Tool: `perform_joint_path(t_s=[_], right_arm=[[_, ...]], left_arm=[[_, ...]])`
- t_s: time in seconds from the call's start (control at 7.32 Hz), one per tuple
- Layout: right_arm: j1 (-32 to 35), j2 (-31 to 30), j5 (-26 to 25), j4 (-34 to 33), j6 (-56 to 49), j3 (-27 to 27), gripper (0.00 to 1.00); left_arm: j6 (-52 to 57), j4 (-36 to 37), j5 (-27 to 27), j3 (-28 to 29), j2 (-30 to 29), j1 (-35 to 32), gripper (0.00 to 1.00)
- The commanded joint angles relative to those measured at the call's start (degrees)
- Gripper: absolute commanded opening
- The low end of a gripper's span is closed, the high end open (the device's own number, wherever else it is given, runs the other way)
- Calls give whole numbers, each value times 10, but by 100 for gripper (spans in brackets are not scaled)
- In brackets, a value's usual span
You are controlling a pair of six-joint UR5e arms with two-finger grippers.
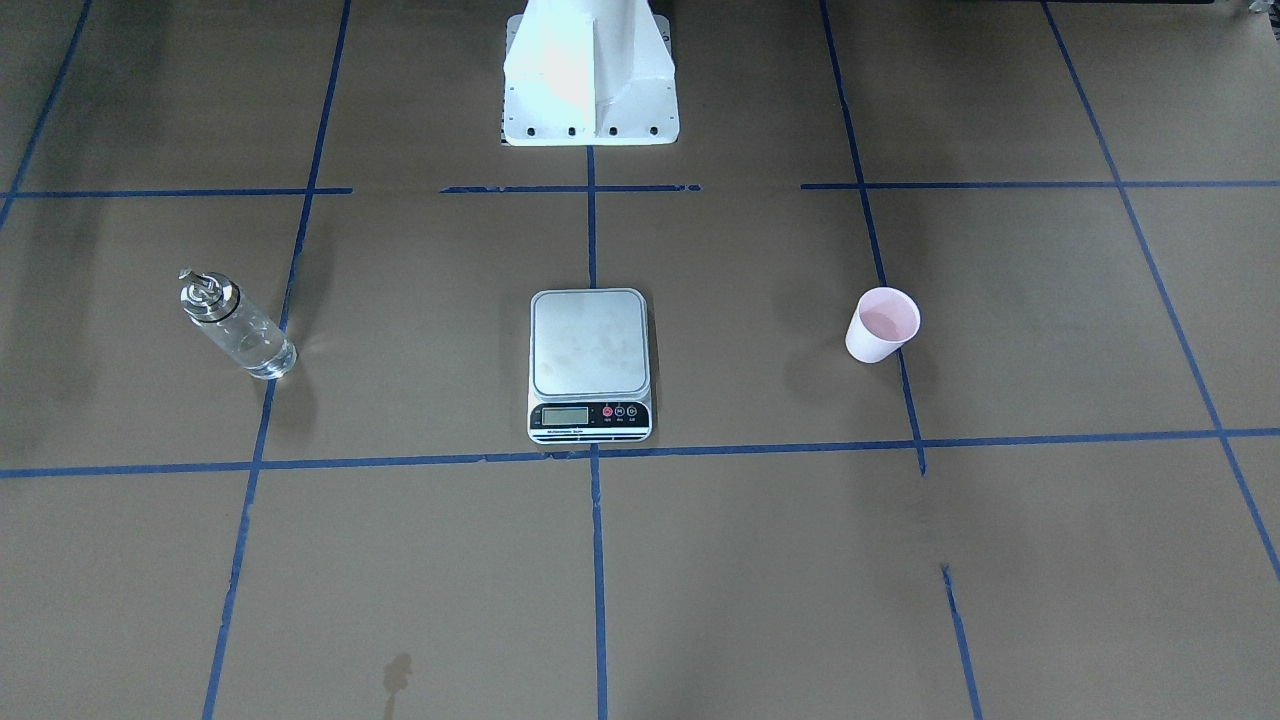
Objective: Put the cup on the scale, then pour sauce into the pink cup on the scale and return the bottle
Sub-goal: 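Move the left gripper toward the pink cup, then grasp the pink cup with the left gripper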
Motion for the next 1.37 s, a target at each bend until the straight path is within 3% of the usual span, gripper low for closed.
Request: perform_joint_path(t_s=[0.0, 0.27, 0.55, 0.82, 0.96, 1.23], right_arm=[[-2, 0, 0, 1, -2, 0, 100], [-3, 0, 0, 1, -2, 0, 100], [-4, 0, 0, 0, -2, -1, 100], [-7, 0, 0, 0, -2, -3, 100], [-7, 0, 0, 0, -2, -2, 100], [-7, 0, 1, 0, -1, -2, 100]], left_arm=[[-228, 1, 74, -57, -51, 145, 100], [-259, 13, 96, -85, -64, 195, 94], [-268, 27, 103, -72, -70, 243, 89], [-278, 28, 112, -69, -67, 251, 82], [-288, 30, 112, -58, -68, 253, 71], [-312, 40, 120, -51, -71, 283, 68]])
